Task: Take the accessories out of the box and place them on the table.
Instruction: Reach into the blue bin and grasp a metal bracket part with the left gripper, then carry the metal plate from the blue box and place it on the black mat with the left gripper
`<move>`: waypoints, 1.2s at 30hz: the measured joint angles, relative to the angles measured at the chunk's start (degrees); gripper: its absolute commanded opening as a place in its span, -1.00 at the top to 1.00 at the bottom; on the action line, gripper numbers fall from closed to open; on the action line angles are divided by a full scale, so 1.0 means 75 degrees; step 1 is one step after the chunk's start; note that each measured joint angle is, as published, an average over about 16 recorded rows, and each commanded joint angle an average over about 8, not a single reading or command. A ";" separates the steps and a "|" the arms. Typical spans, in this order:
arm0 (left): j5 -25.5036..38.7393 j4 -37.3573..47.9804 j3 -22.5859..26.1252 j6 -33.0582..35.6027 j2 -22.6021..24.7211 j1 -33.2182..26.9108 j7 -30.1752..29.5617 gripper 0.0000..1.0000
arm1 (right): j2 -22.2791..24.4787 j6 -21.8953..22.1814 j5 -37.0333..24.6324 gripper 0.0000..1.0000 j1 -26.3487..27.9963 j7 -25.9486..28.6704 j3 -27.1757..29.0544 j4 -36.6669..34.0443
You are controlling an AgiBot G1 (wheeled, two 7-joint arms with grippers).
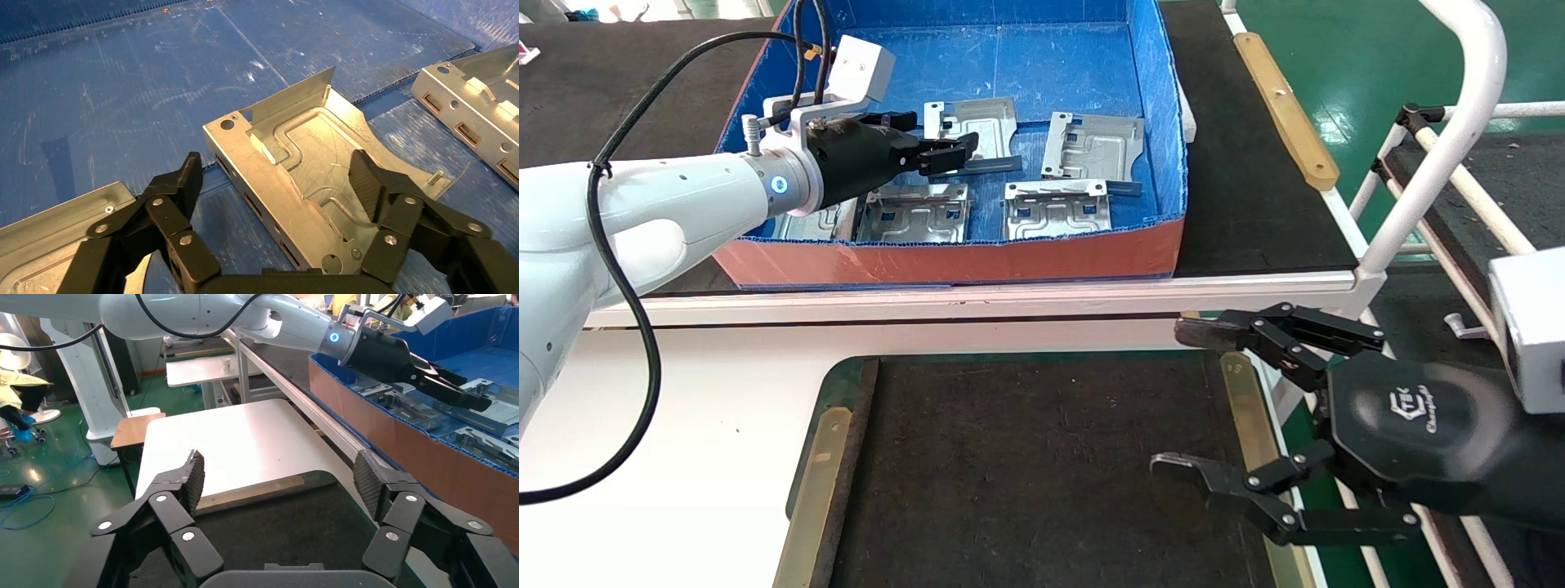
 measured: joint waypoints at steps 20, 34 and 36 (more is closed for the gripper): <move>-0.0007 -0.0036 0.0000 0.0020 -0.0017 0.0013 -0.0015 1.00 | 0.0000 0.0000 0.0000 1.00 0.0000 0.0000 0.0000 0.0000; -0.0044 -0.0087 -0.0036 -0.0080 -0.0027 -0.0050 -0.0021 1.00 | 0.0000 0.0000 0.0000 1.00 0.0000 0.0000 0.0000 0.0000; -0.0069 -0.0135 -0.0057 -0.0092 -0.0046 -0.0055 0.0023 1.00 | 0.0000 0.0000 0.0000 1.00 0.0000 0.0000 0.0000 0.0000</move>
